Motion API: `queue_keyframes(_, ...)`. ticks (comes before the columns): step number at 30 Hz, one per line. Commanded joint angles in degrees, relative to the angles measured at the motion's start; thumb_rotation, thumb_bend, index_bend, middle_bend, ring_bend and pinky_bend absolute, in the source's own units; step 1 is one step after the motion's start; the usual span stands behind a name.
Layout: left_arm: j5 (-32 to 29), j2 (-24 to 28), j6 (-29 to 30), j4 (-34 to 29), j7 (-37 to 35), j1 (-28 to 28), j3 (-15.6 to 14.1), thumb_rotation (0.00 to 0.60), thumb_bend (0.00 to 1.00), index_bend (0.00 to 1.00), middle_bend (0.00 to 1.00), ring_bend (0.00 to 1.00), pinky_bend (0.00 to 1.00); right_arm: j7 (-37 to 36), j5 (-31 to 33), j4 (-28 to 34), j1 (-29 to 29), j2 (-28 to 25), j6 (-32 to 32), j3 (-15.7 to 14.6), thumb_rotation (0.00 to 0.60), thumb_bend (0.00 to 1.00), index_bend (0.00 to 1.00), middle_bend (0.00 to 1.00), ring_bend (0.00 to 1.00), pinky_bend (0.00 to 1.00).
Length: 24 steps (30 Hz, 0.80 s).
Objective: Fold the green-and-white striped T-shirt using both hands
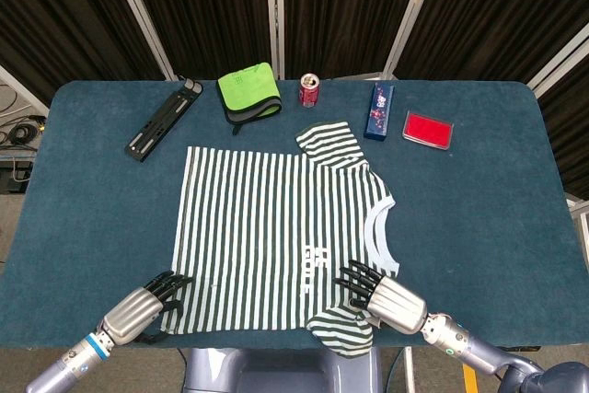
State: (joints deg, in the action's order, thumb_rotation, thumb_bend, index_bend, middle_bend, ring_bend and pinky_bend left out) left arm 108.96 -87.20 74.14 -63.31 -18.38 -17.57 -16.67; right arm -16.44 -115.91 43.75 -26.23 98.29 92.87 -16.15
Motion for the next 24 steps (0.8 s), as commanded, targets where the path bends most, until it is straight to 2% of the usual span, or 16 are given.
queue_keyframes(1, -0.1, -0.1, -0.1, -0.1, 0.1, -0.1, 0.0, 0.600, 0.34, 0.45, 0.00, 0.00, 0.00, 0.0, 0.0, 0.0, -0.1, 0.0, 0.0, 0.0, 0.600, 0.42, 0.71, 0.13, 0.00, 0.00)
queue_keyframes(9, -0.6, -0.4, -0.5, -0.2, -0.4, -0.5, -0.4, 0.600, 0.44, 0.48, 0.00, 0.00, 0.00, 0.1, 0.0, 0.8, -0.4, -0.4, 0.4, 0.3, 0.600, 0.42, 0.71, 0.13, 0.00, 0.00)
queue_keyframes(12, -0.8, -0.5, -0.2, -0.2, -0.7, -0.6, -0.4, 0.600, 0.46, 0.51, 0.00, 0.00, 0.00, 0.3, -0.1, 1.1, -0.5, -0.5, 0.3, 0.3, 0.600, 0.42, 0.71, 0.13, 0.00, 0.00)
queue_keyframes(15, -1.2, -0.5, 0.1, -0.4, -1.4, -0.6, -0.3, 0.600, 0.52, 0.54, 0.00, 0.00, 0.00, 0.5, -0.1, 1.3, -0.5, -0.6, 0.3, 0.3, 0.600, 0.42, 0.71, 0.13, 0.00, 0.00)
queue_keyframes(24, -1.8, -0.4, 1.2, -0.8, -1.8, -0.6, 0.1, 0.600, 0.52, 0.67, 0.00, 0.00, 0.00, 0.3, 0.0, 1.2, -0.4, -0.4, 0.1, 0.3, 0.600, 0.42, 0.71, 0.13, 0.00, 0.00)
